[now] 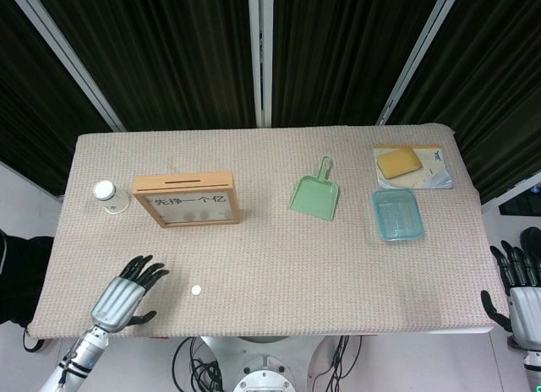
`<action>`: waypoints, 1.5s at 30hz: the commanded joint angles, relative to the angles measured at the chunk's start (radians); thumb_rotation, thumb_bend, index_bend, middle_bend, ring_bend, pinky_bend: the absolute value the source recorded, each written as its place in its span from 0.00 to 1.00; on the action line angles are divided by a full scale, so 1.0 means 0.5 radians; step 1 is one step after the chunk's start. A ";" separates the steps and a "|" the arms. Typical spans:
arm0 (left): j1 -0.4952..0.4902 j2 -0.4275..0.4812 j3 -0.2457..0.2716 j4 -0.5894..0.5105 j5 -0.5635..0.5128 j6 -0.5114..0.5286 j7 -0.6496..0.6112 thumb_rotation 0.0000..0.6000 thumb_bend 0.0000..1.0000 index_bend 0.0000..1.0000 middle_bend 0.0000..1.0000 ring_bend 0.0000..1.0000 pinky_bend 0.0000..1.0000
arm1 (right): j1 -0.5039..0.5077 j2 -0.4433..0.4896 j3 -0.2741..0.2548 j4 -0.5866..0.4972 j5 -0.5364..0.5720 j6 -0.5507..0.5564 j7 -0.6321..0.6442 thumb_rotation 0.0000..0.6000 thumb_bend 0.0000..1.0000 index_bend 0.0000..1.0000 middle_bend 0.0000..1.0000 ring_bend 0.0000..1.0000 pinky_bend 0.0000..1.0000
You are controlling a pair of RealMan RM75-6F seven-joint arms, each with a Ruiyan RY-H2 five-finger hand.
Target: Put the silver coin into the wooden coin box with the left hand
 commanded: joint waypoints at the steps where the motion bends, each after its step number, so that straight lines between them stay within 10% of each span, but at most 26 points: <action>1: -0.036 -0.111 0.002 0.110 -0.004 -0.034 -0.021 1.00 0.16 0.19 0.14 0.03 0.09 | 0.001 0.000 0.001 0.006 0.004 -0.008 0.006 1.00 0.33 0.00 0.00 0.00 0.00; 45: -0.233 -0.512 0.049 0.498 -0.111 -0.144 -0.274 1.00 0.30 0.39 0.14 0.03 0.09 | 0.002 -0.011 0.004 0.047 0.024 -0.040 0.051 1.00 0.33 0.00 0.00 0.00 0.00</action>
